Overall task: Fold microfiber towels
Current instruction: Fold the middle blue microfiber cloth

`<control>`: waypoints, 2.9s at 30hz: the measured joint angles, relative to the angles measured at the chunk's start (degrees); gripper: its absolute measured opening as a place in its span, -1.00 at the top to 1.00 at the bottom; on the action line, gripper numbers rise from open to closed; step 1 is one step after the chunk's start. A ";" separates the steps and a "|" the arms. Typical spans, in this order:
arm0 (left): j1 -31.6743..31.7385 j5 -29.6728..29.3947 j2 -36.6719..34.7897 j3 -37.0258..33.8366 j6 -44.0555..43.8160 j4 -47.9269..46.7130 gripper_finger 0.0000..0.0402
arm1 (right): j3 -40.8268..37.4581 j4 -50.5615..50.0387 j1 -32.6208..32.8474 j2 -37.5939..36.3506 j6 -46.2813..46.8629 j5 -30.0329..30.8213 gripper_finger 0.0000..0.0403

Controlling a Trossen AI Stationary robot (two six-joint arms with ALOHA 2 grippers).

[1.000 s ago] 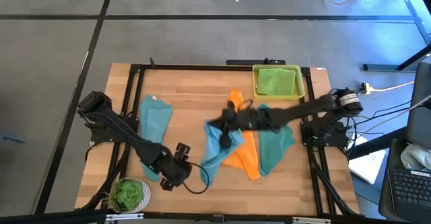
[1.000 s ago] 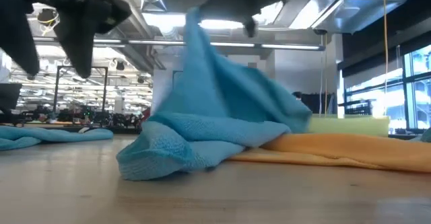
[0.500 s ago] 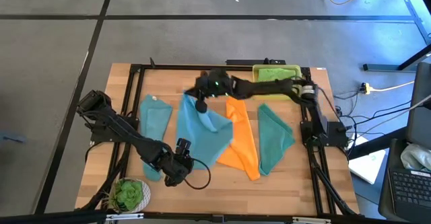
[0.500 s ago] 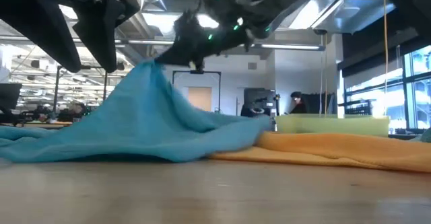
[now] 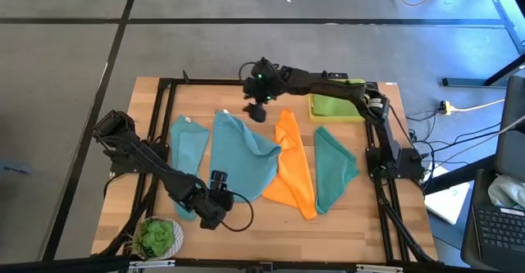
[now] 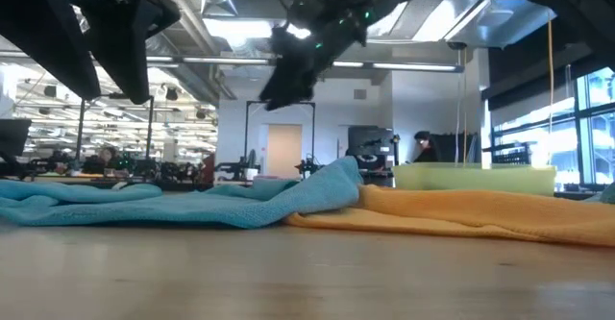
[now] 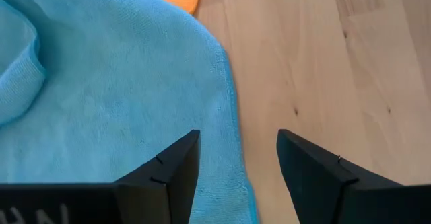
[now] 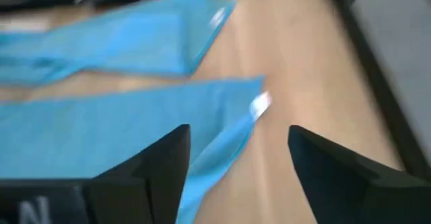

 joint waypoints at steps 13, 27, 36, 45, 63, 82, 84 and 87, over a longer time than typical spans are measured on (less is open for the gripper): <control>-6.05 -8.64 0.00 -2.13 -11.75 0.68 0.05 | -5.78 -16.09 15.79 -0.58 -6.24 6.08 0.06; -6.19 -8.72 0.07 -17.47 -19.54 13.54 0.05 | -16.01 -1.66 19.33 -0.51 -2.57 15.67 0.08; -5.55 -8.74 0.07 -18.97 -20.11 13.93 0.05 | -21.30 4.03 19.55 -0.55 -2.81 27.63 -0.01; -5.78 -8.71 0.07 -18.97 -20.13 14.35 0.05 | -19.83 7.71 19.61 -0.53 -5.55 47.75 -0.01; -7.46 -7.54 0.07 -18.97 -23.71 13.95 0.05 | -19.51 -6.88 9.54 -3.75 2.08 60.33 -0.01; -9.41 -9.63 0.02 -18.97 -19.30 11.94 0.05 | -23.55 -13.04 27.48 -11.17 14.18 32.90 -0.01; -9.47 -11.66 0.02 -18.97 -18.34 11.86 0.06 | -24.21 -12.76 29.19 -11.26 15.94 35.19 -0.01; -8.21 -11.93 0.02 -18.97 -16.98 12.03 0.16 | -25.14 -13.06 31.66 -11.26 18.52 36.54 -0.01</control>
